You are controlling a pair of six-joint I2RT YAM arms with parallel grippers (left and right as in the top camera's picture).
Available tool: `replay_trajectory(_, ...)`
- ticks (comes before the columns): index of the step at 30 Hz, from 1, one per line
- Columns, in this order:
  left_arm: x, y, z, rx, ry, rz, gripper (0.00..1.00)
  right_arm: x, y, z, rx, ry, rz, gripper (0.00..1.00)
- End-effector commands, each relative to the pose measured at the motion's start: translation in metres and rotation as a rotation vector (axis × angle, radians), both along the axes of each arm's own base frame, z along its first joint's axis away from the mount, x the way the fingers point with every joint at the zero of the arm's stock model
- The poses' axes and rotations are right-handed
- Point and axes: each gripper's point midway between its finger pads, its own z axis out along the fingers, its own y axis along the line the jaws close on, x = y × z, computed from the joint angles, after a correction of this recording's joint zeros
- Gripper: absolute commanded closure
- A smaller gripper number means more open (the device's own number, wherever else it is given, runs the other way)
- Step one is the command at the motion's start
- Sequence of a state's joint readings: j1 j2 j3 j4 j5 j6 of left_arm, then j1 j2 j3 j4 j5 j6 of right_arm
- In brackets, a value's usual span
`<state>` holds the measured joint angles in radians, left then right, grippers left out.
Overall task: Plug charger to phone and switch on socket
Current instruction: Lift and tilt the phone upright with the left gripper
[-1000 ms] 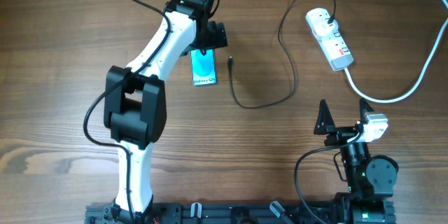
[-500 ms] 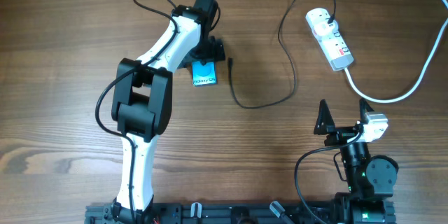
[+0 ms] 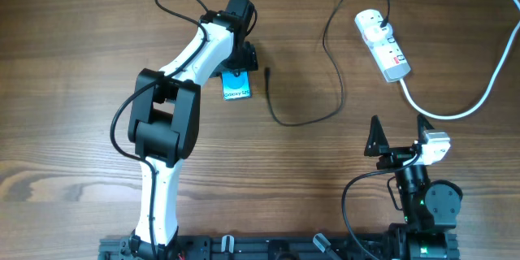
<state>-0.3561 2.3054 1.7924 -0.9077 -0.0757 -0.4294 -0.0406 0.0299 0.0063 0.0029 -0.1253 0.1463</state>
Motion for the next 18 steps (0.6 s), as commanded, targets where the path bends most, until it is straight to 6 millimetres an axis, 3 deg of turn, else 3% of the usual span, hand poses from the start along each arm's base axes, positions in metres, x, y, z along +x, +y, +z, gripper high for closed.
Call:
replay_trajectory(1, -0.019, -0.003, -0.027, -0.021, 0.089, -0.009, 0.13, 0.0, -0.002, 0.0, 0.013, -0.001, -0.016, 0.0)
replay_trajectory(12, -0.021, -0.005, -0.027, -0.051, 0.103, -0.007, 0.27, 0.0, -0.004, 0.001, 0.01, -0.006, -0.024, 0.0)
replay_trajectory(15, -0.02, -0.01, -0.02, -0.115, 0.109, -0.001, 0.29, 0.0, 0.004, 0.001, 0.03, -0.004, 0.024, 0.0)
replay_trajectory(18, -0.016, -0.011, -0.004, -0.188, 0.096, 0.01, 0.3, -0.002, 0.016, 0.015, 0.068, -0.053, 0.093, 0.0)
